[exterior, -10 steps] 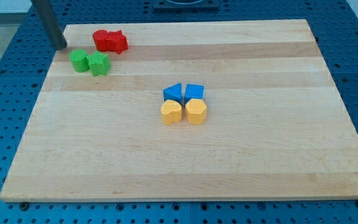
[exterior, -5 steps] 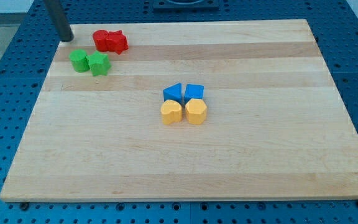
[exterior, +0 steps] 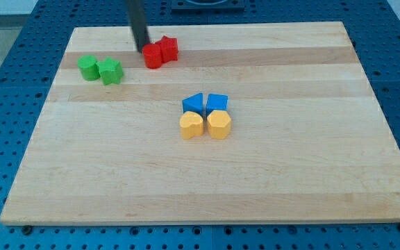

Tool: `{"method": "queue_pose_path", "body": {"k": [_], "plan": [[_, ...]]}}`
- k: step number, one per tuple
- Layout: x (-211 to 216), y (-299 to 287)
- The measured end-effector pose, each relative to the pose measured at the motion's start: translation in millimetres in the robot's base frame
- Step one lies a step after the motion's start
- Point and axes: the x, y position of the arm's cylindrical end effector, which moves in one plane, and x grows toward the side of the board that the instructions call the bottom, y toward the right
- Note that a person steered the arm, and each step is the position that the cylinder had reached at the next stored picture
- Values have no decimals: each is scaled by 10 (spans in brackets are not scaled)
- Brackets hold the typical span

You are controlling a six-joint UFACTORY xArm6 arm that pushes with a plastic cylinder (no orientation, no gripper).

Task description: Place the red blocks to the horizontal right of the green blocks

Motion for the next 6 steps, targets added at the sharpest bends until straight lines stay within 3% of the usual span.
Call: {"method": "queue_pose_path", "body": {"k": [1, 3, 4, 5, 6], "plan": [[0, 543], [-19, 566], [355, 864], [415, 925], [291, 893]]}}
